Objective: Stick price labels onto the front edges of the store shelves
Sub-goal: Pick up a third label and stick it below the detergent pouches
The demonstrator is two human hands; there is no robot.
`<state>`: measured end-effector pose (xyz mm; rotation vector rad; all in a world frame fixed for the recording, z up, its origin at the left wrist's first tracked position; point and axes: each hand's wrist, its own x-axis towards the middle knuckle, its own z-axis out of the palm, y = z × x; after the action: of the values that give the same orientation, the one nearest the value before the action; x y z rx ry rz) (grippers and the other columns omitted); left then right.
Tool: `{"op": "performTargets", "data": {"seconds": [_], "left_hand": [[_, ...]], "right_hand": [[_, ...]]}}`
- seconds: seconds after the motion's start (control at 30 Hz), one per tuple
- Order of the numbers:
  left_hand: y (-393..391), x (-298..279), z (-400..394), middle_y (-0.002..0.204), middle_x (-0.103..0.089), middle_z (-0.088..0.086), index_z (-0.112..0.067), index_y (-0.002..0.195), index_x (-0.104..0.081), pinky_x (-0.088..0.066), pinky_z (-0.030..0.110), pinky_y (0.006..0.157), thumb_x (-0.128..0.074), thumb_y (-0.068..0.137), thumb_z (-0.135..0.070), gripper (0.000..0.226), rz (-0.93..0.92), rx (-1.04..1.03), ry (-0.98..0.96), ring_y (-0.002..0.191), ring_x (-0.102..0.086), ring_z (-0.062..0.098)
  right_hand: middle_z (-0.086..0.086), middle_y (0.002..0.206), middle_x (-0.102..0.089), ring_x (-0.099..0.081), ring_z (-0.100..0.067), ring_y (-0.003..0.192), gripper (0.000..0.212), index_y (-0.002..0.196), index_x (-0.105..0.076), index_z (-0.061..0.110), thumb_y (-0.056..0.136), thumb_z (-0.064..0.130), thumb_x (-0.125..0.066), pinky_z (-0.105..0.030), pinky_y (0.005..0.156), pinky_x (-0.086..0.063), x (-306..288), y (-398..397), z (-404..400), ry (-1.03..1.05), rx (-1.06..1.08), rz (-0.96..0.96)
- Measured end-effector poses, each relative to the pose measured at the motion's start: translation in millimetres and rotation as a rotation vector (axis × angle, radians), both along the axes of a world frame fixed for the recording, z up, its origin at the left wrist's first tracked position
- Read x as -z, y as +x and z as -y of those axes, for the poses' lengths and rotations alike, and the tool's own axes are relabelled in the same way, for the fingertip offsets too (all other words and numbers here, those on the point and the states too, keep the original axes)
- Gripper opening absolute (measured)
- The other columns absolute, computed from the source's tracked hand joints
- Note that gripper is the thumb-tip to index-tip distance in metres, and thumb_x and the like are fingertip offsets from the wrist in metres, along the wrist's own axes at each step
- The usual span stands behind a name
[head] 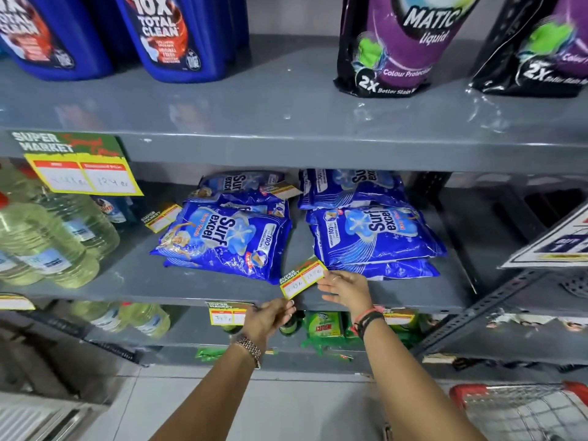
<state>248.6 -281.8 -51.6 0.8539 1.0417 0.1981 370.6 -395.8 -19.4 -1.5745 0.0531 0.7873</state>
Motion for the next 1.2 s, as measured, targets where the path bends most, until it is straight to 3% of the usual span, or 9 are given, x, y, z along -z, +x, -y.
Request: {"op": "performTargets", "data": {"seconds": [0.13, 0.27, 0.37, 0.63, 0.73, 0.87, 0.93, 1.03, 1.2], "left_hand": [[-14, -30, 4, 0.07, -0.076, 0.003, -0.003, 0.093, -0.069, -0.056, 0.014, 0.054, -0.062, 0.085, -0.006, 0.011, 0.147, 0.084, 0.14, 0.059, -0.07, 0.007], [-18, -88, -7, 0.089, -0.076, 0.002, -0.006, 0.106, -0.067, -0.06, 0.024, 0.074, -0.061, 0.086, -0.013, 0.022, 0.349, 0.115, 0.275, 0.083, -0.073, 0.014], [-15, -134, -16, 0.085, -0.077, -0.006, -0.012, 0.102, -0.068, -0.059, 0.021, 0.072, -0.058, 0.088, -0.018, 0.018, 0.463, 0.145, 0.376, 0.082, -0.073, 0.008], [-13, -199, -35, 0.089, -0.076, 0.004, -0.009, 0.099, -0.07, -0.059, 0.02, 0.068, -0.063, 0.086, -0.017, 0.017, 0.513, 0.199, 0.591, 0.081, -0.073, 0.015], [-15, -209, -38, 0.091, -0.075, 0.008, -0.005, 0.1, -0.069, -0.059, 0.021, 0.069, -0.063, 0.085, -0.016, 0.02, 0.509, 0.222, 0.628, 0.082, -0.073, 0.018], [-17, -219, -38, 0.084, -0.077, 0.003, -0.016, 0.09, -0.073, -0.059, 0.028, 0.074, -0.066, 0.083, -0.019, 0.011, 0.498, 0.278, 0.685, 0.081, -0.072, 0.019], [-18, -225, -37, 0.083, -0.077, 0.003, -0.017, 0.089, -0.073, -0.058, 0.024, 0.068, -0.066, 0.083, -0.019, 0.01, 0.494, 0.301, 0.718, 0.075, -0.072, 0.015], [-21, -237, -32, 0.076, -0.077, -0.003, -0.016, 0.089, -0.073, -0.056, 0.016, 0.06, -0.066, 0.083, -0.017, 0.009, 0.506, 0.318, 0.759, 0.068, -0.071, 0.008], [-26, -244, -29, 0.081, -0.077, 0.001, -0.013, 0.091, -0.073, -0.059, 0.021, 0.067, -0.067, 0.081, -0.02, 0.013, 0.497, 0.334, 0.785, 0.076, -0.073, 0.014]], "right_hand": [[-0.023, 0.098, -0.068, -0.072, -0.015, 0.067, 0.013, 0.096, -0.064, 0.002, 0.091, 0.004, -0.052, -0.02, 0.052, -0.057, -19, -7, 19, 0.124, 0.034, 0.087], [-0.014, 0.09, -0.072, -0.073, -0.016, 0.076, 0.018, 0.103, -0.064, 0.001, 0.09, 0.002, -0.053, -0.021, 0.061, -0.058, -56, -20, 37, 0.27, 0.066, 0.224], [-0.009, 0.087, -0.073, -0.073, -0.017, 0.078, 0.02, 0.102, -0.064, 0.003, 0.092, 0.001, -0.048, -0.023, 0.065, -0.059, -83, -28, 38, 0.36, 0.077, 0.309], [-0.005, 0.08, -0.077, -0.073, -0.024, 0.082, 0.021, 0.089, -0.069, 0.007, 0.089, 0.0, -0.049, -0.026, 0.066, -0.059, -143, -33, 36, 0.484, -0.01, 0.412], [-0.011, 0.09, -0.076, -0.071, -0.022, 0.082, 0.019, 0.099, -0.069, 0.005, 0.089, 0.008, -0.053, -0.024, 0.063, -0.058, -164, -29, 33, 0.464, -0.03, 0.482], [-0.022, 0.096, -0.072, -0.069, -0.02, 0.072, 0.026, 0.106, -0.065, -0.002, 0.088, 0.015, -0.058, -0.02, 0.052, -0.053, -187, -24, 30, 0.427, -0.061, 0.531], [-0.025, 0.097, -0.071, -0.068, -0.023, 0.073, 0.026, 0.104, -0.066, -0.002, 0.087, 0.016, -0.06, -0.022, 0.051, -0.054, -194, -22, 31, 0.408, -0.073, 0.547], [-0.026, 0.097, -0.071, -0.068, -0.028, 0.076, 0.025, 0.102, -0.066, -0.003, 0.086, 0.016, -0.061, -0.025, 0.055, -0.057, -200, -19, 32, 0.388, -0.053, 0.546], [-0.02, 0.094, -0.073, -0.07, -0.022, 0.075, 0.024, 0.102, -0.066, -0.003, 0.087, 0.014, -0.06, -0.022, 0.06, -0.057, -205, -25, 35, 0.381, -0.027, 0.556]]}}
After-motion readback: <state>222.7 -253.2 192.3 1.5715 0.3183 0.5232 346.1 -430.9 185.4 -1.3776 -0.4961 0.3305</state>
